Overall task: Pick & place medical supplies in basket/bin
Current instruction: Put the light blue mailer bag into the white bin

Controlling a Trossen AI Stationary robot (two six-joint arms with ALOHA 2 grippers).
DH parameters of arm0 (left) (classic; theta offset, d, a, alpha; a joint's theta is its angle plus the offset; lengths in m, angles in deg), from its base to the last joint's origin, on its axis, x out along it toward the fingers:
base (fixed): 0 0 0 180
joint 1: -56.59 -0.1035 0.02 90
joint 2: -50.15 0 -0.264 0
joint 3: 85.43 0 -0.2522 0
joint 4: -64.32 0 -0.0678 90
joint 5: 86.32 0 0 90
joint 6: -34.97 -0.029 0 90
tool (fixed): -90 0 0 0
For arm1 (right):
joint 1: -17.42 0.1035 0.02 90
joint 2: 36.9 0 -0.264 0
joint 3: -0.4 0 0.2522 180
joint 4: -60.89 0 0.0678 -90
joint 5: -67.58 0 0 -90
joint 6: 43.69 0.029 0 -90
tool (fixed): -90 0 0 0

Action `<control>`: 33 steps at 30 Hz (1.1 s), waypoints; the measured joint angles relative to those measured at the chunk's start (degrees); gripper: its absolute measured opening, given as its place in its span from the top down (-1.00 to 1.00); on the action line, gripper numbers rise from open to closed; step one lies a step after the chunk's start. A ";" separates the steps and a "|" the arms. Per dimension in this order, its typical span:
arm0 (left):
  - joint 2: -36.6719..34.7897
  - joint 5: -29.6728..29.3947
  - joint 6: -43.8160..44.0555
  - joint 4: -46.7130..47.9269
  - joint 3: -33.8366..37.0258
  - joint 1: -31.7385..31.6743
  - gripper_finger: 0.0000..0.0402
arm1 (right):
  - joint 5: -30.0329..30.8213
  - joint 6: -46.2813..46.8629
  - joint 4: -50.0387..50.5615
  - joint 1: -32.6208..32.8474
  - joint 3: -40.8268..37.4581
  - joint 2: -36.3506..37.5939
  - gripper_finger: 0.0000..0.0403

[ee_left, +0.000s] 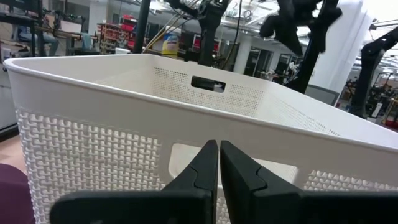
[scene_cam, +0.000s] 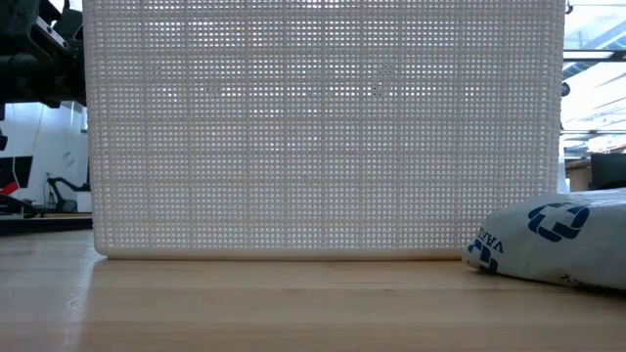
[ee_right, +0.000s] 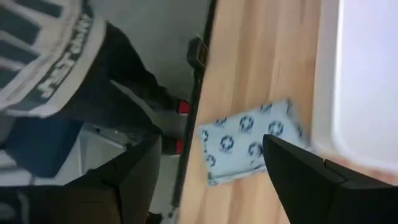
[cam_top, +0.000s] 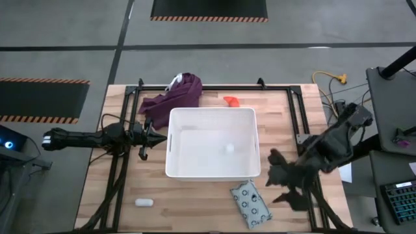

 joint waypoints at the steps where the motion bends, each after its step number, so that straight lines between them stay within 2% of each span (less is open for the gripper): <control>1: 0.00 0.01 0.01 0.01 0.02 -0.01 1.00 | 0.81 3.27 0.28 0.98 -0.07 -0.92 -0.31; 7: 0.00 0.01 0.01 0.00 -0.01 0.00 1.00 | 2.09 23.28 4.06 4.00 -0.29 -7.61 -0.22; 13: 0.00 0.01 0.01 0.01 -0.01 -0.01 1.00 | 2.21 35.54 7.81 4.43 -1.67 -15.36 -0.17; 23: 0.00 0.01 0.01 -0.02 -0.01 -0.01 1.00 | 4.05 41.50 5.62 3.71 -11.34 -21.03 -0.20; 28: 0.00 -0.02 0.01 -0.01 -0.01 -0.01 1.00 | 4.28 46.89 -3.66 3.60 -18.34 -20.08 -0.18; 33: 0.00 -0.05 0.01 0.00 -0.01 -0.01 1.00 | 5.38 48.55 -10.54 3.62 -21.62 -18.79 -0.18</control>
